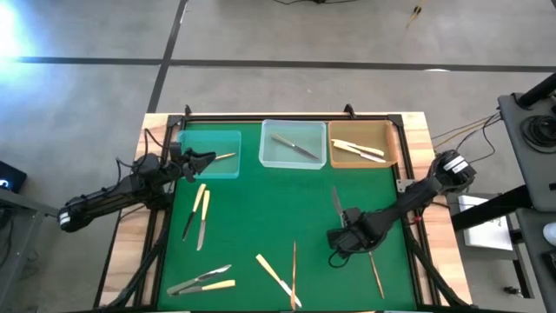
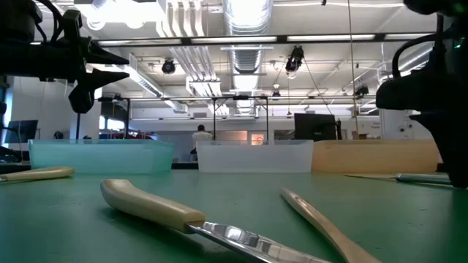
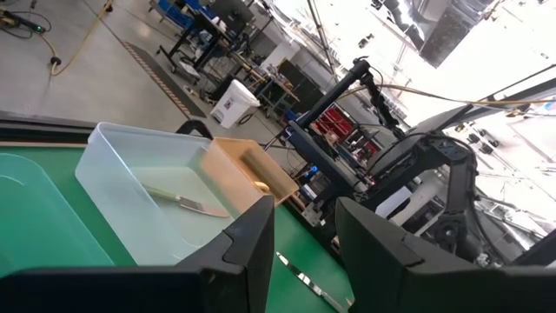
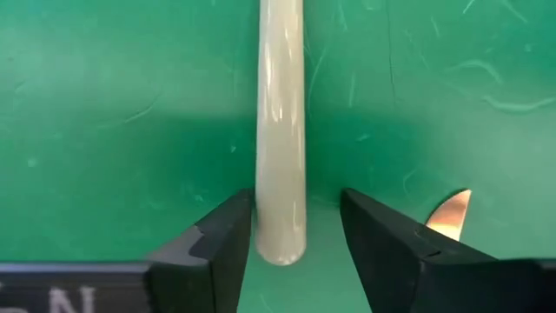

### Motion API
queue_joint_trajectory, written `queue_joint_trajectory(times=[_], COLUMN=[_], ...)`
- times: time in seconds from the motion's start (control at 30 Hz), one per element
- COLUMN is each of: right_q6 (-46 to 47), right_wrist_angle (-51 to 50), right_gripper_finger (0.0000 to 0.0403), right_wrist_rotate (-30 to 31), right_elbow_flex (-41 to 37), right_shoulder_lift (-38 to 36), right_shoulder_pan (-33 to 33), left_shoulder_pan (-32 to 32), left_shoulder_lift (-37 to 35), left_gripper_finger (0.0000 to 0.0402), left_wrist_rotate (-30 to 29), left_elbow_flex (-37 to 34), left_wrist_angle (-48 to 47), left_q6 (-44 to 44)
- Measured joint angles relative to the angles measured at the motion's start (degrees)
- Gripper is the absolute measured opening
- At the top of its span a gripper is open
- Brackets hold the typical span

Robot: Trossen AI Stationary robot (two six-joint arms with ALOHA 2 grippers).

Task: Sort silverware by color (type)
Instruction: Put the green knife into the transparent bin

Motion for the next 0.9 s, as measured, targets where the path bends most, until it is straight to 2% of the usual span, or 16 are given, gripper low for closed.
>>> queue_joint_trajectory(times=[0.17, 0.37, 0.73, 0.9], right_q6=[-1.3, -7.0, -8.3, -9.9], right_wrist_angle=[5.1, 12.3, 11.3, 3.0], right_gripper_finger=[0.0122, 0.0027, 0.0011, 0.001], right_wrist_rotate=[0.6, 3.6, 4.5, 7.8], right_elbow_flex=[-2.6, -1.7, -0.9, 2.5], right_shoulder_lift=[0.1, 0.2, -0.5, -1.1], right_shoulder_pan=[0.1, 0.1, 0.4, 0.7], left_shoulder_pan=[0.0, 0.0, 0.0, 0.0], left_shoulder_lift=[0.0, 0.0, 0.0, 0.2], left_gripper_finger=[0.0109, 0.0109, 0.0109, 0.0109], left_wrist_rotate=[0.0, 0.0, 0.0, 0.0], left_elbow_flex=[0.0, 0.0, 0.0, 0.0], left_wrist_angle=[0.0, 0.0, 0.0, 0.0], left_q6=[0.0, 0.0, 0.0, 0.0])
